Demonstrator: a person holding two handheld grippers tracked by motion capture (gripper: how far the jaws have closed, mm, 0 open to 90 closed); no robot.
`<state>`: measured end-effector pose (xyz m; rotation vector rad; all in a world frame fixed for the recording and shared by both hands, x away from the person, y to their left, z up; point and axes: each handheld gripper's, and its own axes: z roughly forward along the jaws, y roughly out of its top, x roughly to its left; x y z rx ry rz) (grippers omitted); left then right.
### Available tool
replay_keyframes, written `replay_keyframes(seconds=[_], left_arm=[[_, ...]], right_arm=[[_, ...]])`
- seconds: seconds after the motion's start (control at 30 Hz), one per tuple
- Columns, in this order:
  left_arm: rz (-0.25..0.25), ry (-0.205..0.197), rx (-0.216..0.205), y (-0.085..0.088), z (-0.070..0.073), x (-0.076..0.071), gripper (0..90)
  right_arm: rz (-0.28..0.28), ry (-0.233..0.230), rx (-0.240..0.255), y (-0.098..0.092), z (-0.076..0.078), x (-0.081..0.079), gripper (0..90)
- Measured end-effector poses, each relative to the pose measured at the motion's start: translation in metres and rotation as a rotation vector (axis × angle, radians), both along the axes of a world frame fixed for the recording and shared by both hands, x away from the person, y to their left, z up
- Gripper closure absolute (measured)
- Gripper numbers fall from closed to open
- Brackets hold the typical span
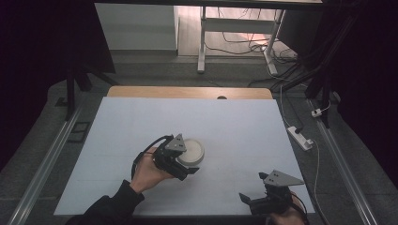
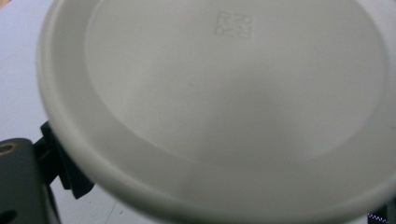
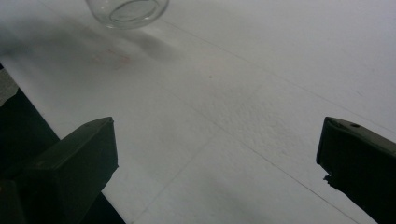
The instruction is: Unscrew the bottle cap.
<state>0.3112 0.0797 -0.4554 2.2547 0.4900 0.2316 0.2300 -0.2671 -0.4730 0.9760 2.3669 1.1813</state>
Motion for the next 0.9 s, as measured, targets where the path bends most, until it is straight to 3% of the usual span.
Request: replay_keyframes(seconds=[0.63, 0.9], left_arm=[[-0.014, -0.004, -0.008, 0.0, 0.0, -0.001, 7.4], [-0.031, -0.009, -0.006, 0.0, 0.0, -0.003, 7.4]], right_arm=[[0.148, -0.035, 0.06, 0.041, 0.023, 0.012, 0.0], [0.169, -0.058, 0.081, 0.057, 0.033, 0.023, 0.0]])
